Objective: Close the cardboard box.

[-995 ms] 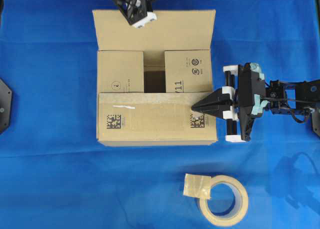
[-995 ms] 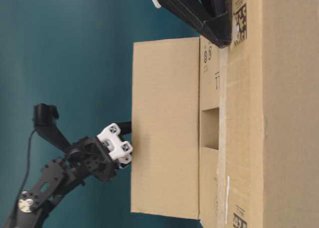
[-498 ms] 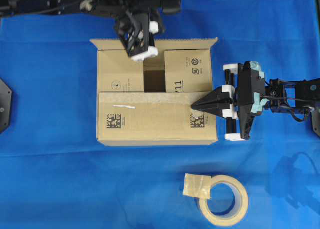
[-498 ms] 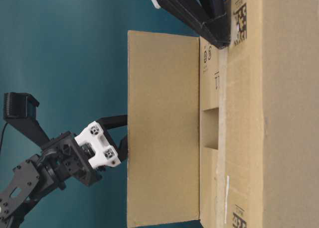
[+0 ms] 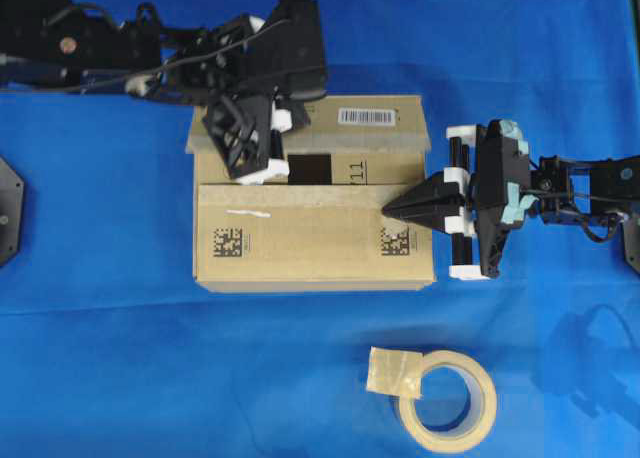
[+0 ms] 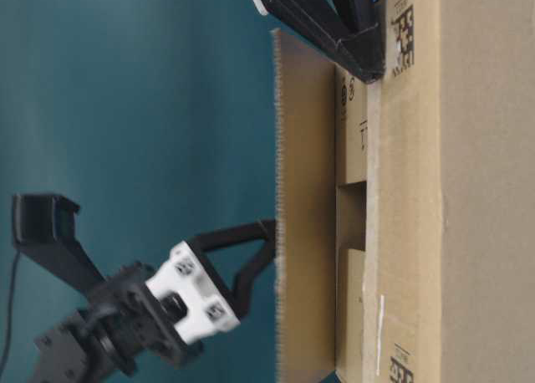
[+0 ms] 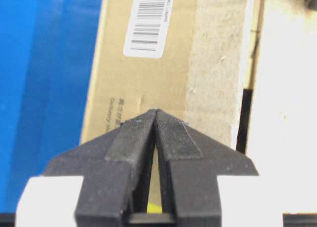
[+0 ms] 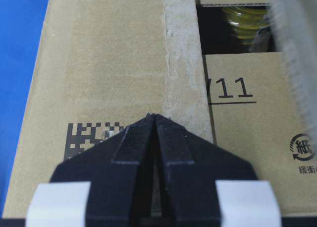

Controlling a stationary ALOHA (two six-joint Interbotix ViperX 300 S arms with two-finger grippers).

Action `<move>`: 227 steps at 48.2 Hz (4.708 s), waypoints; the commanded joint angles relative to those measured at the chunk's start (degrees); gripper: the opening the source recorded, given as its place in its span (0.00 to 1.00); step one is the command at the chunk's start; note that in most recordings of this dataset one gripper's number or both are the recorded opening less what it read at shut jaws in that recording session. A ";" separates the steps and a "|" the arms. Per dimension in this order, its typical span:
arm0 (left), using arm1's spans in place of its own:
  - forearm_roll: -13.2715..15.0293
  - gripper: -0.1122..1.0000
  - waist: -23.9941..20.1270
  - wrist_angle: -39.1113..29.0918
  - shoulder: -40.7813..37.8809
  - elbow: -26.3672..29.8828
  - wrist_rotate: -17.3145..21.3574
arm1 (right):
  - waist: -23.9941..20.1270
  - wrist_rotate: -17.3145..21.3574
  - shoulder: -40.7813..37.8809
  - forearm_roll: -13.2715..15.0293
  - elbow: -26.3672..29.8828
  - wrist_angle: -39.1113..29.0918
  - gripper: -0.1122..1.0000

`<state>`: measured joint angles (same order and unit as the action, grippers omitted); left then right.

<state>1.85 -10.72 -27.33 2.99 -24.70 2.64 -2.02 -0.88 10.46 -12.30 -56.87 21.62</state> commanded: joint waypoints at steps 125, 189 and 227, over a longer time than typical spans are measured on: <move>0.09 0.10 8.70 72.60 8.96 -44.82 -4.75 | 5.27 0.00 0.44 0.00 0.70 0.53 0.10; 0.09 0.10 9.23 73.04 6.86 -44.38 -4.75 | 5.27 0.00 0.53 0.00 0.70 0.26 0.10; 0.09 0.10 9.32 73.04 6.86 -44.38 -4.83 | 5.01 0.00 0.53 0.09 0.70 0.18 0.10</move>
<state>2.11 -1.85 45.62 9.67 -69.70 -2.11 2.90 -0.88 10.37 -12.30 -56.87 21.62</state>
